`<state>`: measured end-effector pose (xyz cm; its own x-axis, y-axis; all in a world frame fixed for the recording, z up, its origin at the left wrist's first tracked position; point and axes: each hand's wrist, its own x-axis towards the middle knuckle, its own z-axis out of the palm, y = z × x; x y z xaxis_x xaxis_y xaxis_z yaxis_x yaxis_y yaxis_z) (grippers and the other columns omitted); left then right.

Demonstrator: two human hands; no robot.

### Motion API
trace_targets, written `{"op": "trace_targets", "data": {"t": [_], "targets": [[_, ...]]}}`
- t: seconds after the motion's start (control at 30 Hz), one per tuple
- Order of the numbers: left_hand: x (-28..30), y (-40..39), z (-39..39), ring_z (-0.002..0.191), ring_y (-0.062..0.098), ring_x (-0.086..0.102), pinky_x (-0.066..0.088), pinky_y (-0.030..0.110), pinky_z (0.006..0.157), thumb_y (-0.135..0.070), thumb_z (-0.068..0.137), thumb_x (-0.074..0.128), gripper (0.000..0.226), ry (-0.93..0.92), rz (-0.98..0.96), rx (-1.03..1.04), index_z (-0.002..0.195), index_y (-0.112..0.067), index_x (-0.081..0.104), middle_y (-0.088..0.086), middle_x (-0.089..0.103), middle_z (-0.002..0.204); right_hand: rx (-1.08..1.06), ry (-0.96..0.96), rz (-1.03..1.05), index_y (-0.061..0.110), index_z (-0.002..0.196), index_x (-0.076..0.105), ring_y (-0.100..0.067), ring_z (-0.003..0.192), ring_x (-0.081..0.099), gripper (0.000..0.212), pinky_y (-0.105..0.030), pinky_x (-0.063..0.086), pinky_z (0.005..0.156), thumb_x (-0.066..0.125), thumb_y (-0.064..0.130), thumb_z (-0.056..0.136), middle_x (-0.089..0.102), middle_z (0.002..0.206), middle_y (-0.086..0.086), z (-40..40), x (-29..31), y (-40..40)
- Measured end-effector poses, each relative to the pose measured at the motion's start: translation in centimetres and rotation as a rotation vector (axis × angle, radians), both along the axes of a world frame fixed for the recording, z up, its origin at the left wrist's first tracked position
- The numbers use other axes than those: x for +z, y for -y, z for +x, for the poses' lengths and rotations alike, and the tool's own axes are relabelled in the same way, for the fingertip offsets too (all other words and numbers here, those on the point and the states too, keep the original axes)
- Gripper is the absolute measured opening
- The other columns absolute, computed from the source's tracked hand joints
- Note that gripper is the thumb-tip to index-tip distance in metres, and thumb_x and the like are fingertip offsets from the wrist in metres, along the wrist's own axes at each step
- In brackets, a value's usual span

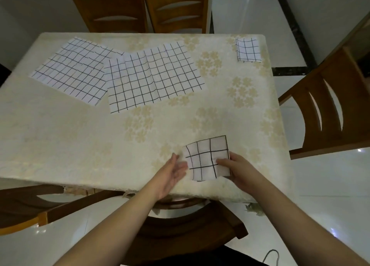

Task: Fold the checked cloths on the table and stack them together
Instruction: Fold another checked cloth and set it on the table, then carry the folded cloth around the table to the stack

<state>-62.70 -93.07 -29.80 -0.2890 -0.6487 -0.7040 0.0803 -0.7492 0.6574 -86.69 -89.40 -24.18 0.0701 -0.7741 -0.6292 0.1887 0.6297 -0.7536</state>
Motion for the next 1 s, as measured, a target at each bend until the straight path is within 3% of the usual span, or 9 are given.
{"op": "trace_targets", "data": {"t": [0.07, 0.17, 0.27, 0.33, 0.43, 0.67, 0.83, 0.93, 1.0], "targets": [[0.5, -0.6, -0.7, 0.142, 0.024, 0.036, 0.024, 0.047, 0.119, -0.073, 0.079, 0.044, 0.090, -0.124, 0.121, -0.089, 0.154, -0.027, 0.025, 0.007, 0.036, 0.155, -0.085, 0.104, 0.023, 0.011, 0.100, 0.066, -0.018, 0.080, 0.069, 0.013, -0.033, 0.054, 0.071, 0.060, 0.005, 0.091, 0.072, 0.090, -0.005, 0.1, 0.1, -1.3], [1.1, -1.4, -1.7, 0.133, 0.022, 0.050, 0.030, 0.047, 0.117, -0.069, 0.075, 0.063, 0.083, -0.157, 0.168, -0.075, 0.145, -0.027, 0.043, 0.003, 0.052, 0.145, -0.153, 0.184, 0.070, 0.009, 0.103, 0.066, -0.021, 0.088, 0.071, 0.016, -0.036, 0.055, 0.073, 0.057, 0.002, 0.092, 0.074, 0.096, -0.008, 0.3, 0.0, -2.8], [2.1, -2.1, -2.4, 0.144, 0.023, 0.031, 0.024, 0.047, 0.119, -0.051, 0.075, 0.079, 0.096, 0.010, 0.108, 0.048, 0.151, -0.022, 0.029, 0.000, 0.033, 0.155, -0.159, 0.177, 0.075, 0.008, 0.120, 0.061, -0.030, 0.108, 0.067, 0.029, -0.048, 0.053, 0.091, 0.055, 0.003, 0.093, 0.071, 0.115, -0.014, 0.0, -0.1, -4.0], [3.0, -2.7, -2.6, 0.133, 0.020, 0.045, 0.030, 0.044, 0.115, -0.041, 0.078, 0.080, 0.070, 0.108, -0.029, 0.048, 0.138, -0.019, 0.051, -0.001, 0.053, 0.141, -0.131, 0.110, 0.048, 0.011, 0.126, 0.059, -0.031, 0.109, 0.066, 0.033, -0.053, 0.050, 0.097, 0.056, 0.005, 0.093, 0.070, 0.117, -0.012, -0.2, 0.1, -4.8], [4.8, -4.1, -2.4, 0.102, 0.012, 0.067, 0.052, 0.030, 0.084, -0.022, 0.089, 0.071, 0.017, 0.275, -0.205, -0.024, 0.106, -0.021, 0.069, -0.004, 0.075, 0.104, -0.103, -0.009, 0.011, 0.014, 0.125, 0.059, -0.026, 0.100, 0.071, 0.032, -0.045, 0.058, 0.086, 0.057, 0.008, 0.094, 0.073, 0.112, -0.008, -0.5, 1.0, -6.1], [7.4, -8.5, -0.5, 0.102, 0.019, 0.071, 0.053, 0.043, 0.095, -0.016, 0.088, 0.072, 0.023, 0.248, -0.234, -0.096, 0.111, -0.017, 0.070, 0.000, 0.076, 0.106, -0.185, -0.091, -0.064, 0.008, 0.107, 0.067, -0.025, 0.083, 0.074, 0.018, -0.032, 0.059, 0.060, 0.055, 0.016, 0.097, 0.074, 0.099, -0.014, 0.8, 4.7, -10.5], [8.3, -12.5, 0.9, 0.095, 0.020, 0.072, 0.059, 0.032, 0.079, -0.008, 0.086, 0.071, 0.022, 0.183, -0.277, -0.057, 0.108, -0.011, 0.069, 0.009, 0.075, 0.104, -0.208, -0.174, -0.035, 0.012, 0.097, 0.073, -0.053, 0.088, 0.065, 0.019, -0.078, 0.041, 0.071, 0.062, 0.026, 0.092, 0.072, 0.094, -0.024, 2.0, 5.1, -14.7], [8.5, -14.8, 1.7, 0.102, 0.026, 0.070, 0.055, 0.045, 0.091, -0.022, 0.087, 0.072, 0.023, 0.175, -0.269, -0.070, 0.108, -0.013, 0.071, 0.008, 0.075, 0.105, -0.211, -0.213, -0.067, 0.011, 0.096, 0.075, -0.057, 0.090, 0.062, 0.022, -0.064, 0.048, 0.069, 0.065, 0.029, 0.087, 0.071, 0.097, -0.027, 2.7, 5.2, -17.8], [9.1, -16.2, 1.7, 0.097, 0.033, 0.070, 0.056, 0.051, 0.088, -0.019, 0.094, 0.063, 0.018, 0.133, -0.237, -0.049, 0.106, -0.008, 0.071, 0.014, 0.075, 0.102, -0.242, -0.230, -0.078, 0.008, 0.099, 0.074, -0.044, 0.094, 0.068, 0.020, -0.055, 0.055, 0.083, 0.061, 0.021, 0.092, 0.073, 0.099, -0.020, 3.0, 5.7, -19.9]]}}
